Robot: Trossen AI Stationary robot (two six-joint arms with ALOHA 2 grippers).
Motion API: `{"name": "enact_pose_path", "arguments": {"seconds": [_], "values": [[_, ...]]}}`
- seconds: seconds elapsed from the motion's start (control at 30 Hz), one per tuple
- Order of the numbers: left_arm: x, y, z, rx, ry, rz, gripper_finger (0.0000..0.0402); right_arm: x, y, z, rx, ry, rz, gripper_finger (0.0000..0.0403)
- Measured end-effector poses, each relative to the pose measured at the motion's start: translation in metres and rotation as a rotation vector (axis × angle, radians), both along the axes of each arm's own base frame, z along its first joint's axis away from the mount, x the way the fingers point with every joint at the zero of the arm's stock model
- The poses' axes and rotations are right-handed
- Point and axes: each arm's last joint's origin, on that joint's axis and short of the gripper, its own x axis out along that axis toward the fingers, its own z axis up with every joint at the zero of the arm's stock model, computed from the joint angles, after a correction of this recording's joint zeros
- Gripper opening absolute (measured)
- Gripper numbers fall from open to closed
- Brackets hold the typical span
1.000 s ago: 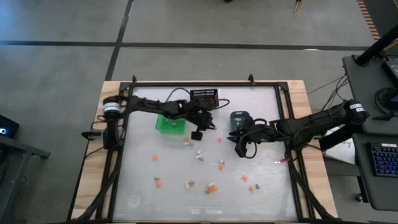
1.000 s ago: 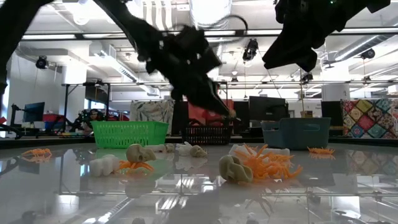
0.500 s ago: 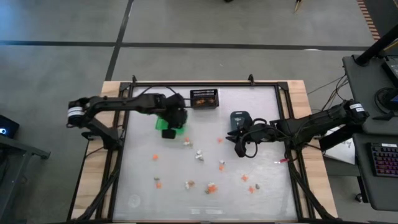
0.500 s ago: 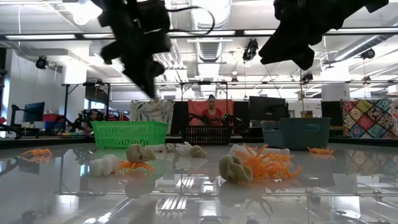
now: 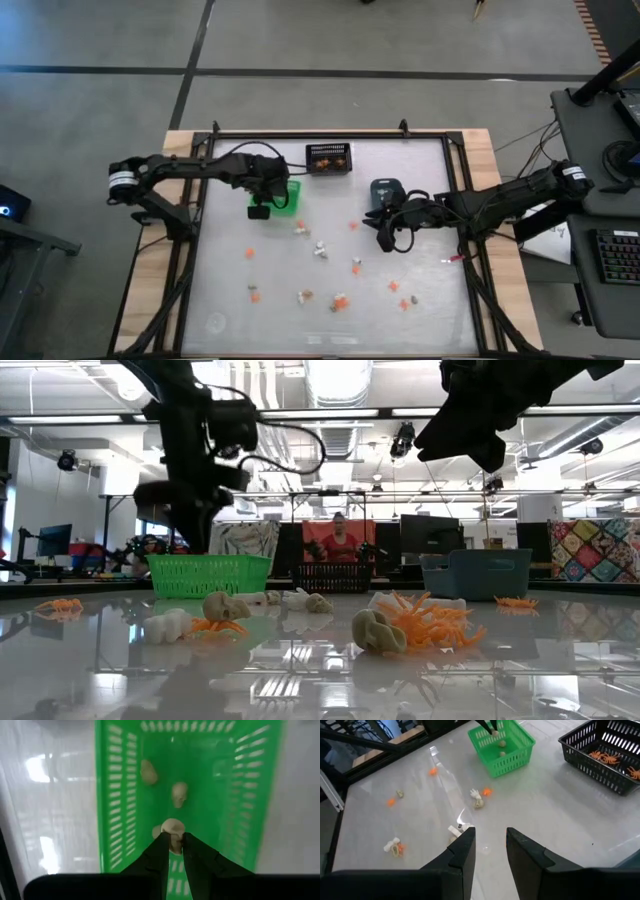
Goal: Sort Halloween decoration
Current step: Put the gray skull toy into the green bin
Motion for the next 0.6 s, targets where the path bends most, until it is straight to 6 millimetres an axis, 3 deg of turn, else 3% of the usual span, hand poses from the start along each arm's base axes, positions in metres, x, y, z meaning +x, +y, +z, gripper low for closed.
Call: {"name": "enact_pose_path", "arguments": {"seconds": [0.33,0.6], "values": [[0.008,0.011,-0.027,-0.029,0.096,0.027,0.0035,0.0,0.0,0.0,0.013,-0.002,-0.008,0.01],[0.009,0.011,-0.028,-0.027,0.093,0.032,0.0039,0.0,0.0,0.0,0.013,-0.002,-0.008,0.01]]}}
